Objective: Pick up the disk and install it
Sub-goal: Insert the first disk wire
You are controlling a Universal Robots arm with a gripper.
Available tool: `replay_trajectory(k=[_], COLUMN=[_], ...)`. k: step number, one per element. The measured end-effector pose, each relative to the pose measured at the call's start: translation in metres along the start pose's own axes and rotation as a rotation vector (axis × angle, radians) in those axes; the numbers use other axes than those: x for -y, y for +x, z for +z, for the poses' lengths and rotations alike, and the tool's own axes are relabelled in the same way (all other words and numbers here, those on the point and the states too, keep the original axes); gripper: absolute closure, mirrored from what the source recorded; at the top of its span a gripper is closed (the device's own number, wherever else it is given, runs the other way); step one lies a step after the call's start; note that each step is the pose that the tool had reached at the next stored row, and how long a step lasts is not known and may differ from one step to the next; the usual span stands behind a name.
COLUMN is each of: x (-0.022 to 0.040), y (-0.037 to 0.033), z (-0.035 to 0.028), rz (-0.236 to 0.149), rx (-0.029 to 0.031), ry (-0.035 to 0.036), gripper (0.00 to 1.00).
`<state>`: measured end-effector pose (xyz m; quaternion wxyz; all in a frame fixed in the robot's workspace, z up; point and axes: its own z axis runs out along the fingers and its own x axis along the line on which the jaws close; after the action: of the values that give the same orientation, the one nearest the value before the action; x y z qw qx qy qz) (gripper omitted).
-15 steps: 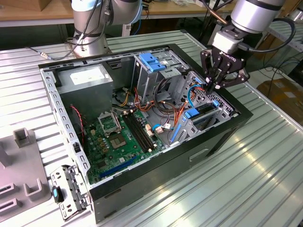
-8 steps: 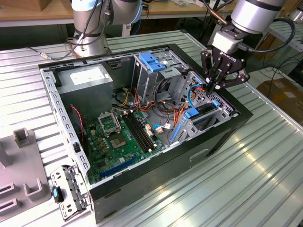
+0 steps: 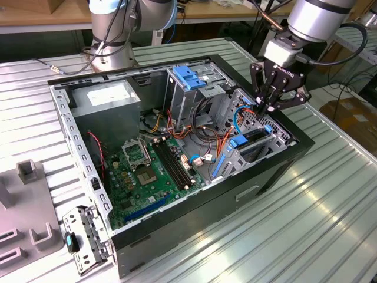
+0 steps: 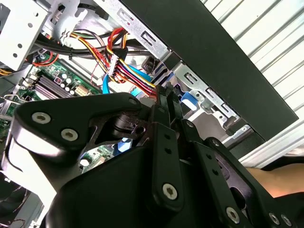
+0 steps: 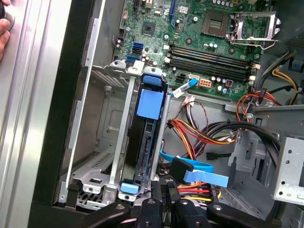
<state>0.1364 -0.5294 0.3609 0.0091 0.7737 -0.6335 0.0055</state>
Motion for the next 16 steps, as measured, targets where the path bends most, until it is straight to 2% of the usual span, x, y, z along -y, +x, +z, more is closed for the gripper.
replay_trajectory(k=[5,7,8,16], x=[-0.0010,-0.0084,-0.0102,-0.0111], y=[0.0015,0.0018,0.0018,0.0049], z=[0.0010,0.0015,0.0018,0.0053], rz=[0.042,0.042,0.042,0.089], rx=[0.0003,0.0003,0.0003,0.0006], ry=[-0.0009,-0.0009,-0.0009,-0.0018], gripper=[0.83,0.83,0.83,0.83])
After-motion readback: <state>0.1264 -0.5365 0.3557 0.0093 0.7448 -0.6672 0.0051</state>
